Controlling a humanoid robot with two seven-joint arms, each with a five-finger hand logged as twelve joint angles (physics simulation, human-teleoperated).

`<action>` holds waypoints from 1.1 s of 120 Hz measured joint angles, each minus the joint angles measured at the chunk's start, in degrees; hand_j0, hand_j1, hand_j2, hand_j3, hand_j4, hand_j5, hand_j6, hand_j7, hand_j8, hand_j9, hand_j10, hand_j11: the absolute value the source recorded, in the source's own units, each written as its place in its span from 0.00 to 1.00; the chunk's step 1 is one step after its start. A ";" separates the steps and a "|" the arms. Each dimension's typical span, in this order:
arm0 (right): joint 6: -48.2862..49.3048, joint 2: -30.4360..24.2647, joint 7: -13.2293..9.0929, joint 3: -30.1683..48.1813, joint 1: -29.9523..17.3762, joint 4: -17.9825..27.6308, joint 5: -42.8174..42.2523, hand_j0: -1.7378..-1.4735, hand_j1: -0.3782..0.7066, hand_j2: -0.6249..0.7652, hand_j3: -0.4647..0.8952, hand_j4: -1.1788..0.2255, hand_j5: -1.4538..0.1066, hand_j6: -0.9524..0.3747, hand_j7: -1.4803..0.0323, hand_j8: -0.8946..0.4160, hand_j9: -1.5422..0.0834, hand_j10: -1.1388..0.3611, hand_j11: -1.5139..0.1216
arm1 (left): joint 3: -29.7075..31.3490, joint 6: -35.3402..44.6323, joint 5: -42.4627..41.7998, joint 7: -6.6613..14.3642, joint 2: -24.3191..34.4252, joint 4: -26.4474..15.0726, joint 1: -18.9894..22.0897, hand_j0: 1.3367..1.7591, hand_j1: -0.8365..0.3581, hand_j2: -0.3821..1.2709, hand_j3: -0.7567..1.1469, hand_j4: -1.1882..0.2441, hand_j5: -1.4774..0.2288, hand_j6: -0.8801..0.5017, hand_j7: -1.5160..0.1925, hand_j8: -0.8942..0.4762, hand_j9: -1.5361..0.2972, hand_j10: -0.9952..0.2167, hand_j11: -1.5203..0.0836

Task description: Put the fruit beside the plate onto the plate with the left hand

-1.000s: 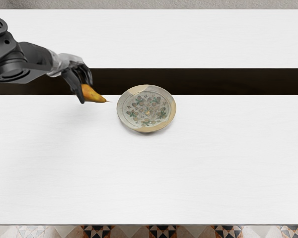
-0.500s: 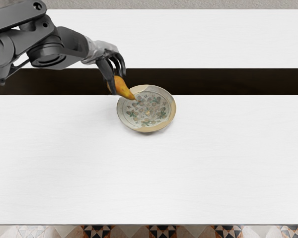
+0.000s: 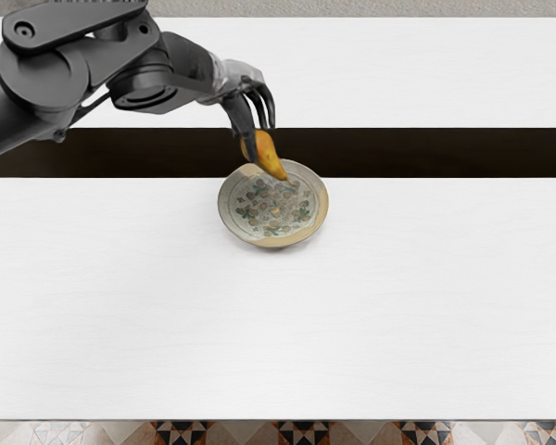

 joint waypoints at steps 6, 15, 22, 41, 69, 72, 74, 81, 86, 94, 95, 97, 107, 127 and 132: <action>0.00 0.00 0.00 0.00 0.01 0.00 0.00 0.30 0.06 0.44 0.34 0.82 0.90 0.69 0.95 0.66 0.92 0.74 0.90 | 0.04 0.04 -0.04 -0.01 -0.16 0.51 -0.24 0.75 0.32 0.78 0.40 0.25 0.19 0.23 0.23 0.24 0.23 0.12 0.25; 0.00 0.00 0.00 -0.01 0.03 0.00 0.00 0.30 0.06 0.44 0.34 0.82 0.90 0.69 0.95 0.66 0.92 0.74 0.90 | 0.11 0.10 0.02 0.00 -0.48 0.93 -0.25 0.75 0.28 0.83 0.40 0.25 0.20 0.22 0.23 0.24 0.23 0.12 0.25; 0.00 0.00 0.00 -0.01 0.03 0.00 0.00 0.30 0.06 0.44 0.34 0.82 0.90 0.69 0.95 0.66 0.92 0.74 0.90 | 0.10 0.94 0.30 -0.01 -0.55 1.10 -0.25 0.75 0.32 0.74 0.40 0.29 0.24 0.23 0.28 0.24 0.27 0.17 0.30; 0.00 0.00 0.00 -0.01 0.04 0.00 0.00 0.30 0.06 0.44 0.34 0.82 0.90 0.69 0.95 0.66 0.92 0.74 0.90 | 0.04 9.99 0.56 -0.01 -2.36 1.22 0.23 0.76 0.65 0.47 0.40 0.56 0.55 0.43 0.58 0.44 0.55 0.50 0.62; 0.00 0.00 0.00 -0.01 0.05 0.00 -0.01 0.30 0.06 0.44 0.34 0.82 0.90 0.69 0.95 0.66 0.92 0.74 0.90 | -0.29 12.82 -0.04 -0.01 -2.45 -0.02 1.18 0.76 0.88 0.31 0.40 0.74 0.77 0.57 0.79 0.58 0.75 0.72 0.84; 0.00 0.00 0.00 -0.01 0.06 0.00 0.00 0.30 0.06 0.44 0.34 0.82 0.90 0.69 0.95 0.66 0.92 0.74 0.90 | -0.30 12.88 -1.21 -0.01 -2.45 -0.19 1.16 0.76 0.90 0.30 0.40 0.75 0.78 0.58 0.80 0.59 0.76 0.73 0.86; 0.00 0.00 0.00 -0.01 0.06 0.00 0.00 0.30 0.06 0.44 0.34 0.82 0.90 0.69 0.95 0.66 0.92 0.74 0.90 | -0.30 12.92 -2.44 -0.01 -2.41 -0.29 1.15 0.76 0.90 0.29 0.40 0.76 0.78 0.58 0.81 0.60 0.76 0.74 0.86; 0.00 0.00 0.00 -0.01 0.11 0.00 0.00 0.30 0.06 0.44 0.34 0.82 0.90 0.69 0.95 0.66 0.92 0.74 0.90 | -0.29 12.94 -7.12 -0.01 -2.04 -0.73 1.24 0.76 0.93 0.28 0.40 0.78 0.80 0.59 0.83 0.61 0.78 0.76 0.88; 0.00 0.00 0.00 -0.01 0.16 0.00 0.00 0.30 0.06 0.44 0.34 0.82 0.90 0.69 0.95 0.66 0.92 0.74 0.90 | -0.30 12.89 -10.31 -0.01 -0.80 -1.84 1.32 0.76 0.94 0.27 0.40 0.78 0.82 0.60 0.84 0.62 0.79 0.77 0.90; 0.00 0.00 0.00 -0.02 0.23 0.00 0.00 0.30 0.06 0.44 0.34 0.82 0.90 0.69 0.95 0.66 0.92 0.74 0.90 | -0.34 12.85 -17.11 -0.01 2.09 -5.45 1.24 0.76 0.95 0.26 0.40 0.80 0.83 0.61 0.85 0.63 0.81 0.78 0.91; 0.00 0.00 0.00 -0.03 0.24 0.00 0.00 0.30 0.06 0.44 0.34 0.82 0.90 0.69 0.95 0.66 0.92 0.74 0.90 | -0.35 12.85 -18.14 -0.01 2.50 -5.95 1.28 0.76 0.96 0.26 0.40 0.80 0.83 0.61 0.85 0.63 0.81 0.78 0.91; 0.00 0.00 0.00 -0.04 0.26 0.00 -0.01 0.30 0.06 0.44 0.34 0.82 0.90 0.69 0.95 0.66 0.92 0.74 0.90 | -0.36 12.83 -20.08 -0.01 3.01 -6.86 1.36 0.76 0.96 0.26 0.40 0.80 0.83 0.61 0.86 0.63 0.81 0.79 0.91; 0.00 0.00 0.00 -0.09 0.33 0.00 -0.01 0.30 0.06 0.44 0.34 0.82 0.90 0.69 0.95 0.66 0.92 0.74 0.90 | -1.15 12.69 -29.69 -0.01 6.18 -11.82 2.40 0.76 0.97 0.25 0.40 0.81 0.84 0.62 0.87 0.64 0.82 0.80 0.93; 0.00 0.00 -0.01 -0.17 0.49 0.02 -0.01 0.30 0.06 0.44 0.34 0.82 0.90 0.69 0.95 0.66 0.92 0.74 0.90 | -8.56 12.08 -43.28 -0.01 15.37 -24.63 13.81 0.76 0.98 0.24 0.40 0.82 0.86 0.63 0.88 0.65 0.83 0.81 0.94; 0.00 0.00 -0.02 -0.18 0.54 0.04 -0.01 0.30 0.06 0.44 0.34 0.82 0.90 0.69 0.95 0.66 0.92 0.74 0.90 | -10.46 11.69 -45.68 -0.01 16.96 -27.16 14.64 0.76 0.98 0.24 0.40 0.82 0.86 0.63 0.88 0.65 0.83 0.81 0.94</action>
